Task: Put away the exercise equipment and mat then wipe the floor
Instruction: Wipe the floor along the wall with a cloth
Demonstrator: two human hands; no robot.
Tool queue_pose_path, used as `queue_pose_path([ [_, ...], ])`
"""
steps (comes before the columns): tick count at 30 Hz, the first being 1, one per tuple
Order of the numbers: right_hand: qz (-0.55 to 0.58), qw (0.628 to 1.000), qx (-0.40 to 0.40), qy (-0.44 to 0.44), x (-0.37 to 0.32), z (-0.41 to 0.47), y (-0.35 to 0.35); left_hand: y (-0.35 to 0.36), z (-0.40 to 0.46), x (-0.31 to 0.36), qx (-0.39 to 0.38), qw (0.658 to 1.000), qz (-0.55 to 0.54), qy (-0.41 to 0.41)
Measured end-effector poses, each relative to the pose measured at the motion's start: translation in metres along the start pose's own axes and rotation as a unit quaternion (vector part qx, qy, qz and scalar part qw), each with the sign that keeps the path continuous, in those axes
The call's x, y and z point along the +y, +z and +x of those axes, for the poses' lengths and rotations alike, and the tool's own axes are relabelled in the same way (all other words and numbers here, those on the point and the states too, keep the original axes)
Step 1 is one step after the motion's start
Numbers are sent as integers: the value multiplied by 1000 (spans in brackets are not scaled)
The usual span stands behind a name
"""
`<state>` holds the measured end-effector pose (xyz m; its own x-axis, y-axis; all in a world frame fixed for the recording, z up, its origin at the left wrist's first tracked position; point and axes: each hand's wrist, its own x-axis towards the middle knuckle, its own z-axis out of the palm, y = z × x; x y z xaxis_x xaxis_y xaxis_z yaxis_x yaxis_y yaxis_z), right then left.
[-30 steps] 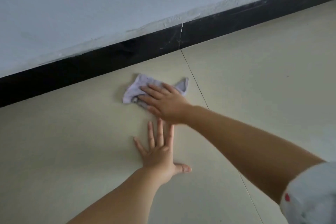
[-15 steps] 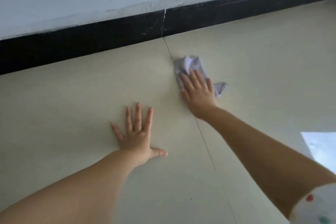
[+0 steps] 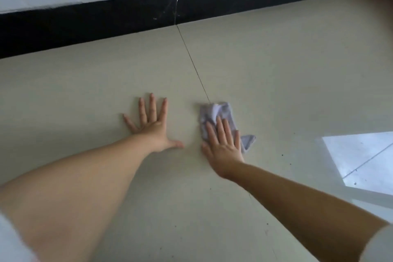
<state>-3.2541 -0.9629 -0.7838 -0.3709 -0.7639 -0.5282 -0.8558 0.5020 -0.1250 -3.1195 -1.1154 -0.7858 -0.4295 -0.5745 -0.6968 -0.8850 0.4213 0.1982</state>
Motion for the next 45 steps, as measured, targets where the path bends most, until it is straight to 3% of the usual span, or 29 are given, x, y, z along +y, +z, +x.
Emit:
queue_pose_path([
  [3,-14,991,-28,-132,-3,-28,18,4,2,-3,20,1000,-1,19],
  [5,-50,987,38,-149,30,-15,18,2,1,-11,27,999,3,29],
  [7,3,993,114,22,68,4,3,-2,-6,-25,43,997,33,55],
  [9,100,972,77,199,95,11,-11,1,-17,-46,109,987,78,89],
  [11,137,956,59,251,82,3,-11,17,-35,-68,189,972,82,114],
  [13,122,967,90,205,40,-13,9,39,-55,-89,226,966,57,110],
  [18,99,988,117,-19,-78,-84,80,72,-90,-112,228,972,31,48],
  [21,87,988,100,-80,-120,-113,104,85,-111,-116,202,979,17,-5],
  [25,159,979,79,-98,-129,-125,96,91,-132,-104,130,986,-1,-105],
  [28,201,974,-2,-101,-123,-121,56,71,-158,-80,67,986,-32,-147],
  [31,129,984,-84,-84,-121,-122,-7,31,-195,-50,72,990,-63,-99],
  [34,117,988,-86,-43,-114,-141,-73,-16,-240,-38,92,993,-62,-51],
  [40,262,956,-48,121,-110,-222,-206,-112,-347,-22,99,991,-83,-39],
  [45,246,962,-48,106,-125,-302,-311,-190,-441,-2,74,994,-73,-29],
])
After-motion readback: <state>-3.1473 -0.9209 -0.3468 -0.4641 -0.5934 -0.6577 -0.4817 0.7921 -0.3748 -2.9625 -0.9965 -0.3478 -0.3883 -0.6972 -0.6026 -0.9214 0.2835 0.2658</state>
